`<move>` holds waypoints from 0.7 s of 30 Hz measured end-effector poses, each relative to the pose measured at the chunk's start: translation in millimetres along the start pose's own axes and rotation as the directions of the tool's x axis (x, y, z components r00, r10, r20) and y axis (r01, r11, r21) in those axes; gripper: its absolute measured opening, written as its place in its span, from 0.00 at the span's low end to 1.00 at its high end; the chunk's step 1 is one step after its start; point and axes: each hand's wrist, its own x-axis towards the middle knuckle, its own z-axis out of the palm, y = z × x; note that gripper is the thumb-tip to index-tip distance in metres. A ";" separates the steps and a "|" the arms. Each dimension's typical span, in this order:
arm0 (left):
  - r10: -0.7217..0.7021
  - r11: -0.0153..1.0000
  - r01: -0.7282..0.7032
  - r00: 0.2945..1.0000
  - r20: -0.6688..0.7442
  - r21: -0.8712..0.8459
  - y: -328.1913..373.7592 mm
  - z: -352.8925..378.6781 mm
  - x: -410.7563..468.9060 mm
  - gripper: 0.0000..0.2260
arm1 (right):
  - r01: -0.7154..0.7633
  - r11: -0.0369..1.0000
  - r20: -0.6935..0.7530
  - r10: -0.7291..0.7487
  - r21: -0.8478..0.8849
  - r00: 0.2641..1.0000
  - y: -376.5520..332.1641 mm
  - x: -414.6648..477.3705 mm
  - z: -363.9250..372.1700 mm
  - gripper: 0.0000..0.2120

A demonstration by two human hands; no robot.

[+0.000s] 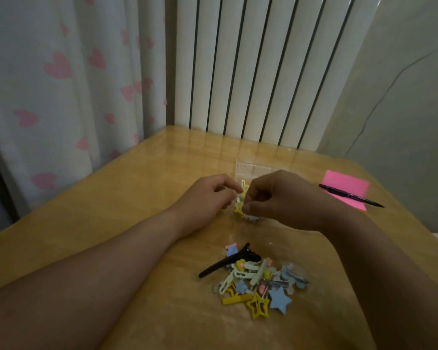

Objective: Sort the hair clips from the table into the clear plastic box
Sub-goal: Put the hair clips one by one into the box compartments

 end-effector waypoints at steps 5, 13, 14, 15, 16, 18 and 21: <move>0.001 1.000 -0.001 1.000 -0.001 -0.013 -0.5 0.7 1.2 0.08 | 0.029 0.983 0.232 0.015 -0.184 0.973 -25.2 -4.8 10.5 0.09; -0.015 0.999 0.015 1.000 -0.011 -0.035 -0.2 1.5 0.9 0.08 | -0.012 0.930 0.267 0.118 -0.368 0.956 -46.6 -4.4 33.8 0.19; -0.017 0.999 0.017 1.000 -0.012 -0.036 -0.8 1.5 1.5 0.08 | -0.005 0.939 0.267 0.103 -0.343 0.958 -47.3 -4.2 34.8 0.19; -0.018 0.999 0.018 1.000 -0.013 -0.039 -1.0 1.6 1.6 0.08 | 0.002 0.948 0.265 0.087 -0.319 0.960 -47.6 -3.7 36.2 0.17; -0.018 0.999 0.018 1.000 -0.014 -0.042 -0.9 2.0 1.5 0.08 | 0.001 0.956 0.253 0.076 -0.293 0.964 -46.9 -2.4 38.3 0.15; -0.018 0.999 0.016 1.000 -0.022 -0.049 -0.2 2.6 1.9 0.08 | -0.021 0.979 0.205 0.063 -0.201 0.977 -43.3 0.8 40.8 0.12; -0.028 0.995 0.026 0.999 -0.026 -0.094 2.5 1.8 1.9 0.09 | -0.044 0.999 0.066 0.045 -0.013 0.997 -33.6 4.0 34.6 0.12</move>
